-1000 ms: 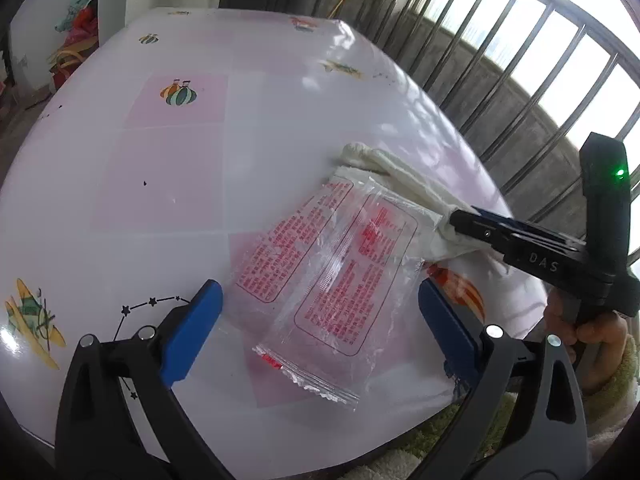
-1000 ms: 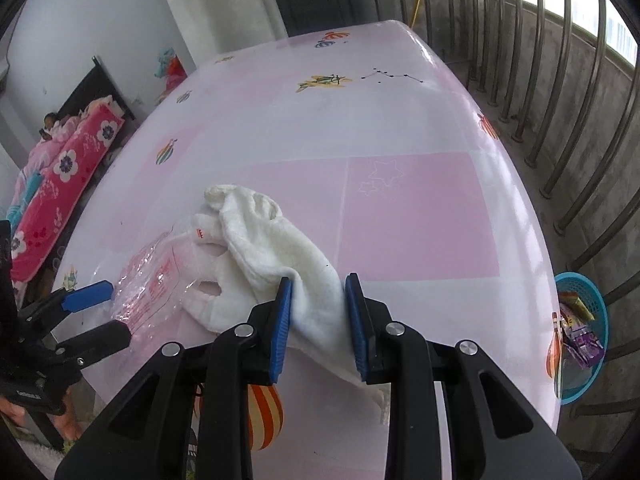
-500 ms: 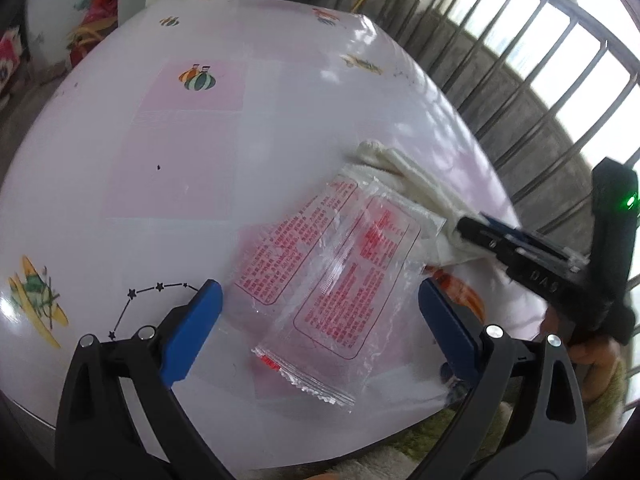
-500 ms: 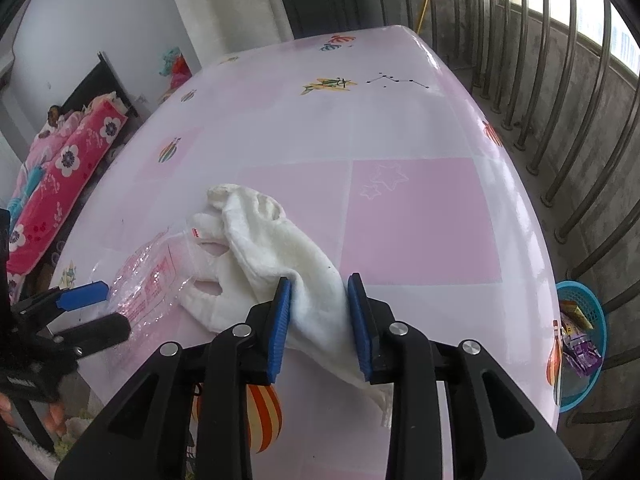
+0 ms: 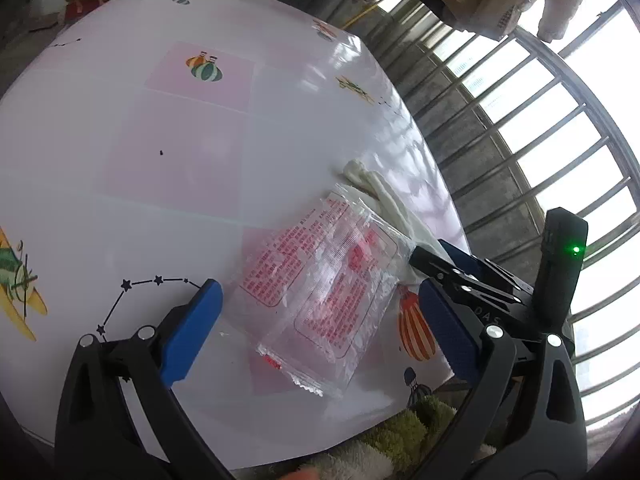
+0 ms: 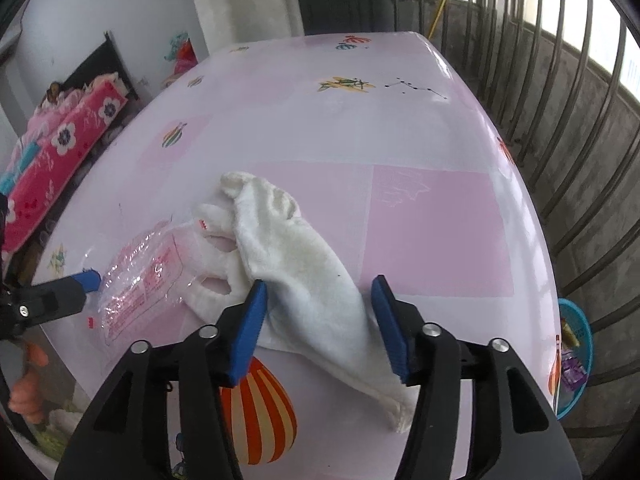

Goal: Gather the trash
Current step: 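Grasp the white glove with the right tool while the left tool approaches the clear bag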

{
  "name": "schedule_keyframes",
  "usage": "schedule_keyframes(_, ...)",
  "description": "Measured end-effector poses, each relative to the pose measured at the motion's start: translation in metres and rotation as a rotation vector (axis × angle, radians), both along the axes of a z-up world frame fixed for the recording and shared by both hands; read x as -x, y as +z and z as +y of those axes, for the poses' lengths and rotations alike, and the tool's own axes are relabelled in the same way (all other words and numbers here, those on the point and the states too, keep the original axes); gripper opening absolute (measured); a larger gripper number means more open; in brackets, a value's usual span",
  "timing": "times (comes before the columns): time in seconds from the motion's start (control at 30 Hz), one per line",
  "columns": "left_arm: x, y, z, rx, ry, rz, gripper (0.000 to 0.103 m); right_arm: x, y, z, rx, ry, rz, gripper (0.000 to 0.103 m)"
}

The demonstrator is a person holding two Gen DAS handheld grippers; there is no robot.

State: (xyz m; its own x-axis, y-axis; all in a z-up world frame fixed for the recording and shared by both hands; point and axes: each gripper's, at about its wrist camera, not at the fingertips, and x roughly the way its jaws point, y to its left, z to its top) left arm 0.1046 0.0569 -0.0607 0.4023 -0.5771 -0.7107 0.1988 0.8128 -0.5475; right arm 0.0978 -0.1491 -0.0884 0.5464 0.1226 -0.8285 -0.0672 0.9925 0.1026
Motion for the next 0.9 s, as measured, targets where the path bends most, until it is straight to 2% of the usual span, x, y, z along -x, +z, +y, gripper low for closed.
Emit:
schedule_keyframes(0.17, -0.001, 0.001, -0.001, -0.017, -0.039, 0.002, 0.094, 0.0, 0.001, 0.001, 0.002, -0.001, 0.003, 0.057)
schedule_keyframes(0.27, -0.005, 0.004, 0.0, -0.044, -0.027, -0.001, 0.093, 0.001, 0.001, -0.003, -0.019, -0.004, 0.006, 0.057)
schedule_keyframes(0.37, -0.005, 0.013, 0.001, -0.074, -0.035, -0.056, 0.079, 0.002, 0.001, -0.003, -0.024, 0.001, 0.006, 0.057)
schedule_keyframes(0.43, -0.003, 0.022, 0.0, -0.098, -0.045, -0.103, 0.076, 0.005, 0.001, -0.003, -0.021, 0.005, 0.002, 0.057)
schedule_keyframes(0.47, -0.002, 0.027, -0.002, -0.108, -0.055, -0.125, 0.072, 0.005, 0.001, -0.003, -0.017, 0.006, 0.001, 0.056)
schedule_keyframes(0.57, 0.002, 0.039, -0.013, -0.156, -0.103, -0.194, 0.063, 0.008, 0.0, -0.001, 0.027, 0.009, -0.004, 0.048)
schedule_keyframes(0.67, 0.008, 0.047, -0.03, -0.205, -0.168, -0.258, 0.06, 0.01, 0.001, 0.0, 0.031, 0.023, -0.004, 0.041)
schedule_keyframes(0.77, 0.013, 0.047, -0.044, -0.221, -0.216, -0.287, 0.055, 0.012, 0.002, 0.0, 0.037, 0.029, -0.004, 0.032)
schedule_keyframes(0.83, 0.017, 0.046, -0.052, -0.22, -0.242, -0.3, 0.053, 0.014, 0.002, -0.004, 0.02, 0.008, 0.0, 0.023)
schedule_keyframes(0.9, 0.02, 0.043, -0.061, -0.239, -0.258, -0.308, 0.051, 0.015, 0.002, -0.013, -0.016, -0.032, 0.005, 0.02)
